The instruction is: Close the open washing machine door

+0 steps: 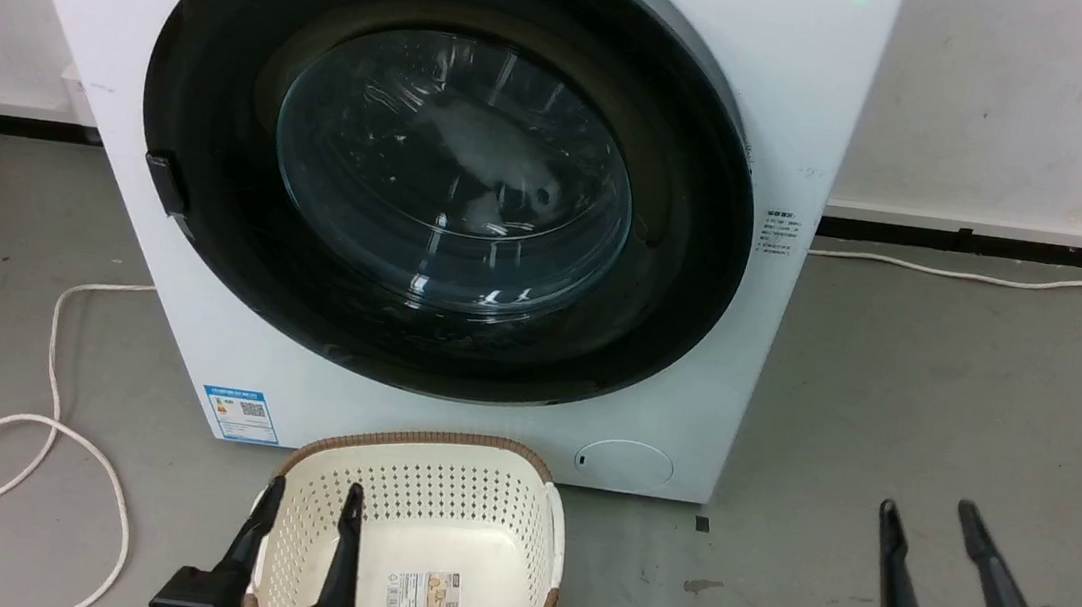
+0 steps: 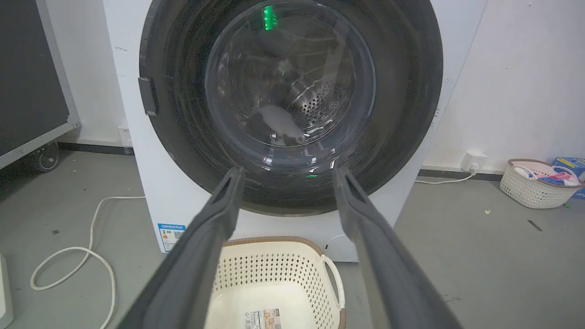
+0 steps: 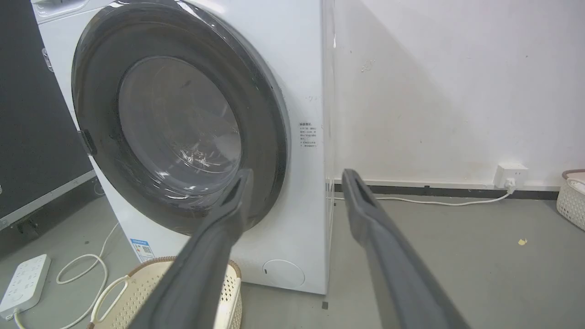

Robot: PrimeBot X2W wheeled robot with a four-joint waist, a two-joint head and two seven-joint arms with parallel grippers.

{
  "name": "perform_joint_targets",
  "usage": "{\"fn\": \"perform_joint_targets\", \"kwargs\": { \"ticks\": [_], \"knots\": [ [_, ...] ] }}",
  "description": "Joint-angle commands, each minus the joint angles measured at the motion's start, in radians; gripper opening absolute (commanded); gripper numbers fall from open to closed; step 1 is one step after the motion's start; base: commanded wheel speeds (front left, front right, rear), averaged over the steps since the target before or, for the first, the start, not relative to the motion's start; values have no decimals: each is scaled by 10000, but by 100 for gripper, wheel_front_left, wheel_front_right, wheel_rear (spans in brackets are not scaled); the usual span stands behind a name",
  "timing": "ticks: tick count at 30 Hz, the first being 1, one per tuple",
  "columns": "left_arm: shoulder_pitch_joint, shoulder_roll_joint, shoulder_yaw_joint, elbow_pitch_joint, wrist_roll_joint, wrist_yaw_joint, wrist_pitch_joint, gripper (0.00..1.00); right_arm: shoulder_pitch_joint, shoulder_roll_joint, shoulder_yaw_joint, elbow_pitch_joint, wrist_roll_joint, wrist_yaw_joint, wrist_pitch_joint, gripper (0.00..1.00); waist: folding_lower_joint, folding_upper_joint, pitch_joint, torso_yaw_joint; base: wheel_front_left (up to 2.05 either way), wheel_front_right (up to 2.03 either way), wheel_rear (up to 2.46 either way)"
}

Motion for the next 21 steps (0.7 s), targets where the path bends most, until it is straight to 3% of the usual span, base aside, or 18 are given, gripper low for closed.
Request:
{"fn": "perform_joint_targets", "kwargs": {
  "ticks": [1, 7, 8, 21],
  "knots": [
    [111, 19, 38, 38, 26, 45, -43, 100, 153, 64, -20, -55, -69, -6, -44, 100, 1, 0, 16, 5, 0, 0, 0],
    [68, 13, -35, 152, 116, 31, -43, 100, 329, 230, -44, 286, -180, -6, -45, 100, 1, 0, 82, 101, 0, 0, 0],
    [-2, 0, -41, 145, 51, 0, 2, 0, 186, 180, -23, 283, -135, 0, 2, 0, 1, 0, 79, 96, 0, 0, 0],
    [-74, 1, 53, 67, 170, -4, 224, 0, 108, 204, -6, 235, -262, 1, 214, 0, 2, 0, 133, 138, 0, 0, 0]
  ]
}}
